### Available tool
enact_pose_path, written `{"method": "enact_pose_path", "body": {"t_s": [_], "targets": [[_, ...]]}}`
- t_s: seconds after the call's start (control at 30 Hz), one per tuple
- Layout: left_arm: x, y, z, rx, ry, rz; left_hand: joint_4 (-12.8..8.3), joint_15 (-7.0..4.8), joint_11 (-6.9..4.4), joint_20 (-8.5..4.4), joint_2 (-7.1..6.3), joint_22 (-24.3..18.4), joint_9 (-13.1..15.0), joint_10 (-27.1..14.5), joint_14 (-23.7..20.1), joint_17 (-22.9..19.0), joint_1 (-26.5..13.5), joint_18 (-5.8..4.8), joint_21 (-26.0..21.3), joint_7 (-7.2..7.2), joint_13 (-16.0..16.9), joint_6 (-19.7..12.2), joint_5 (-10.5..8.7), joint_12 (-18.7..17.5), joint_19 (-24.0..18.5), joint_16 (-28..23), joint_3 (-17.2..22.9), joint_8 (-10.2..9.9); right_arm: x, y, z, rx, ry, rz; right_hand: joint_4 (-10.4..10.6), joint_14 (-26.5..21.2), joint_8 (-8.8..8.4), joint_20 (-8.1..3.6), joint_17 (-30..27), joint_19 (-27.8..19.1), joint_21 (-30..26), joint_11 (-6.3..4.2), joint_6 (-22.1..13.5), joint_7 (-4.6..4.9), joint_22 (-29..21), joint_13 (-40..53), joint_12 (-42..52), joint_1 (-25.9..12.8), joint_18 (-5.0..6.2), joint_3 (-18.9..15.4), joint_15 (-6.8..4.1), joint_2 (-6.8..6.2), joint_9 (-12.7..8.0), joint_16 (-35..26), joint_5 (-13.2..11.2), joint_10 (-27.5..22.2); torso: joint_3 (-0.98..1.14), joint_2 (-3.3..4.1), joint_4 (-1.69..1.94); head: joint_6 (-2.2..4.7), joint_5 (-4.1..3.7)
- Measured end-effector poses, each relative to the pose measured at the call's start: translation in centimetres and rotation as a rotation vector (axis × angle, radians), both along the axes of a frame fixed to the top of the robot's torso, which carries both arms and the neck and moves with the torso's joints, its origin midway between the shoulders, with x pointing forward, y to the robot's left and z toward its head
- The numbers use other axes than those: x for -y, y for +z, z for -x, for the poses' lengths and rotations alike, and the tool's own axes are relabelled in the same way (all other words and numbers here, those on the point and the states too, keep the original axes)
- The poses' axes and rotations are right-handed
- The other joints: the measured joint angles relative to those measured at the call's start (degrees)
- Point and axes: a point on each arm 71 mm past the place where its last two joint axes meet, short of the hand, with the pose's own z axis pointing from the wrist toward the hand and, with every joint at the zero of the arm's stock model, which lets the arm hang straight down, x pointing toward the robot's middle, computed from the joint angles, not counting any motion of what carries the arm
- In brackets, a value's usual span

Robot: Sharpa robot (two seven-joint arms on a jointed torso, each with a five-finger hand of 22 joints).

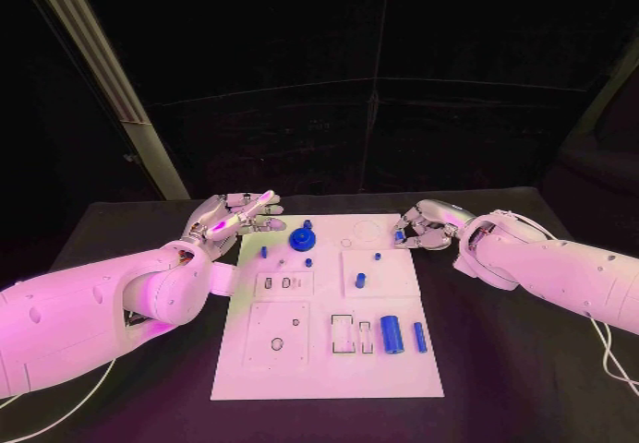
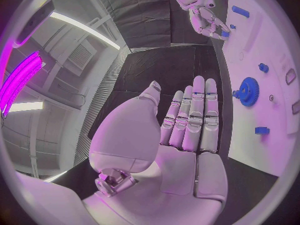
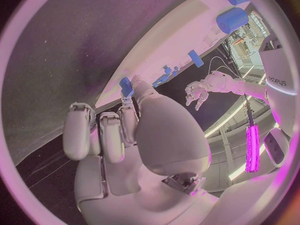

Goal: Assemble the parts on the task board

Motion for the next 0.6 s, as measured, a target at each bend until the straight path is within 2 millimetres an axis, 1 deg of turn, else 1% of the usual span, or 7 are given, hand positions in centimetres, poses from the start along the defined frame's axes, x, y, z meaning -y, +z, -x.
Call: {"method": "enact_pose_path", "body": {"t_s": [0.17,0.37,0.53,0.6], "targets": [[-0.1,0.0,0.0,-0.001,0.001,-0.001,0.0,0.0,0.0,0.0,0.0,0.0,0.0,0.0,0.0,0.0,0.0,0.0,0.0,0.0,0.0,0.0,0.0,0.0,0.0,0.0,0.0,0.0,-0.5,0.2,0.3,0.012,-0.001,-0.009,0.16,0.0,0.0,0.0,0.0,0.0,0.27,-0.1,0.14,0.14,0.22,0.0,0.04,-0.52,0.0,0.16,0.0,0.52,0.02,0.0,-0.84,0.11,0.0,-0.01,0.0,0.0,-0.05],[-0.2,0.0,0.1,-0.002,0.002,-0.001,0.0,0.0,0.0,0.0,0.0,-0.05,0.0,0.0,0.0,-0.01,0.0,0.0,0.0,0.0,0.0,0.0,0.0,0.0,0.0,0.0,0.0,0.0,-1.8,0.8,1.2,0.027,0.01,-0.033,0.39,-0.01,0.0,0.0,0.0,0.0,0.27,-0.31,0.17,0.17,0.22,0.0,-0.04,-1.19,0.0,0.4,-0.4,1.17,0.02,0.0,-1.26,-0.1,-0.1,-0.08,0.0,-0.07,-0.08],[-0.2,0.1,0.1,-0.003,0.0,0.0,0.0,0.0,0.0,0.0,0.0,-0.04,0.0,0.0,0.0,-0.01,0.0,0.0,0.0,0.0,0.0,0.0,0.0,0.0,0.0,0.0,0.0,0.0,-3.9,1.8,2.1,0.037,0.027,-0.06,0.61,0.0,0.0,-0.21,0.0,0.21,0.27,-0.43,0.18,0.18,0.14,0.02,-0.92,-2.38,0.0,0.61,-0.41,1.07,0.08,0.0,-2.21,-0.22,-0.21,-0.14,0.0,-0.01,-0.08],[-0.2,0.1,0.2,-0.002,0.0,0.0,0.0,0.0,0.0,0.0,0.0,-0.04,0.0,0.0,0.0,-0.01,0.0,0.0,0.0,0.0,0.0,0.0,0.0,0.0,0.0,0.0,0.0,0.0,-5.1,2.4,2.5,0.041,0.034,-0.073,0.61,0.0,0.09,-0.21,0.0,0.21,0.27,-0.51,0.19,0.18,0.05,0.02,-1.36,-2.75,0.0,0.62,-0.41,0.85,0.13,0.0,-2.37,-0.31,-0.31,-0.19,0.01,-0.03,-0.02]]}}
